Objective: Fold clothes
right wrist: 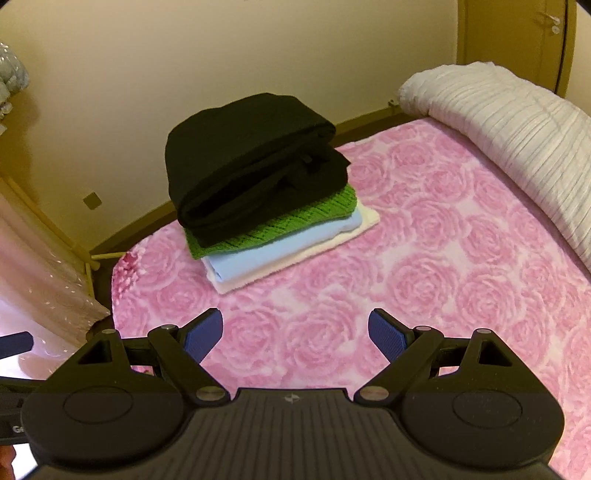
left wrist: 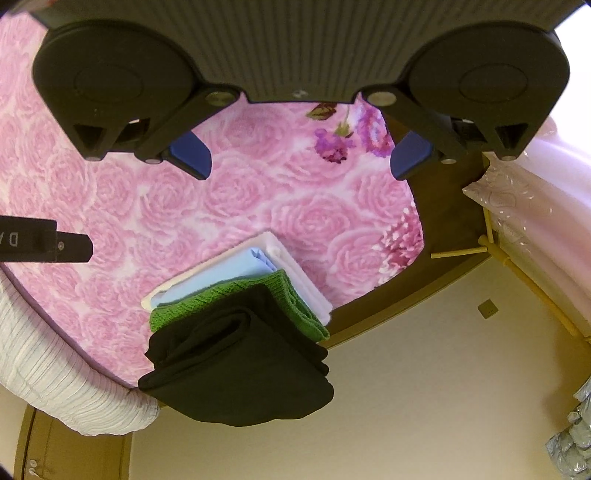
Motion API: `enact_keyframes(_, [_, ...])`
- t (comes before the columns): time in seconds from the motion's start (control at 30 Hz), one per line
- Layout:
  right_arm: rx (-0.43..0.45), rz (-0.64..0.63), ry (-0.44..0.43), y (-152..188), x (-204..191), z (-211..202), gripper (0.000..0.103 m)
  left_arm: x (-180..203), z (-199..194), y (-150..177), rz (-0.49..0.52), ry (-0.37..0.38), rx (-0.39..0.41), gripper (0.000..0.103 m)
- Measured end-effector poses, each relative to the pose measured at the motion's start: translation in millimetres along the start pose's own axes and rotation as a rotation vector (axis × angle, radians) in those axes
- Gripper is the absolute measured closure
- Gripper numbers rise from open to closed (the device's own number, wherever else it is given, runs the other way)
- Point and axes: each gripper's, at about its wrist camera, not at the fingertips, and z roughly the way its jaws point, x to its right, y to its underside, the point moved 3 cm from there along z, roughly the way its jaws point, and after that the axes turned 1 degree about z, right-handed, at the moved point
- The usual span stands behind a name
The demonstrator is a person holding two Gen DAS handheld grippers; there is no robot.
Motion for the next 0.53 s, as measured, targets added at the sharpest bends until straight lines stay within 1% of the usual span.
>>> enact_keyframes(0.3, [-0.001,0.014,-0.006,-5,4,0,0.014,5,2,-8,-0.001,-0.007,0.003,0.001])
enact_keyframes(0.53, [0.006,0.016,-0.008,-6,4,-6,0.014,12,-5,-7,0.018,-0.007,0.032,0.001])
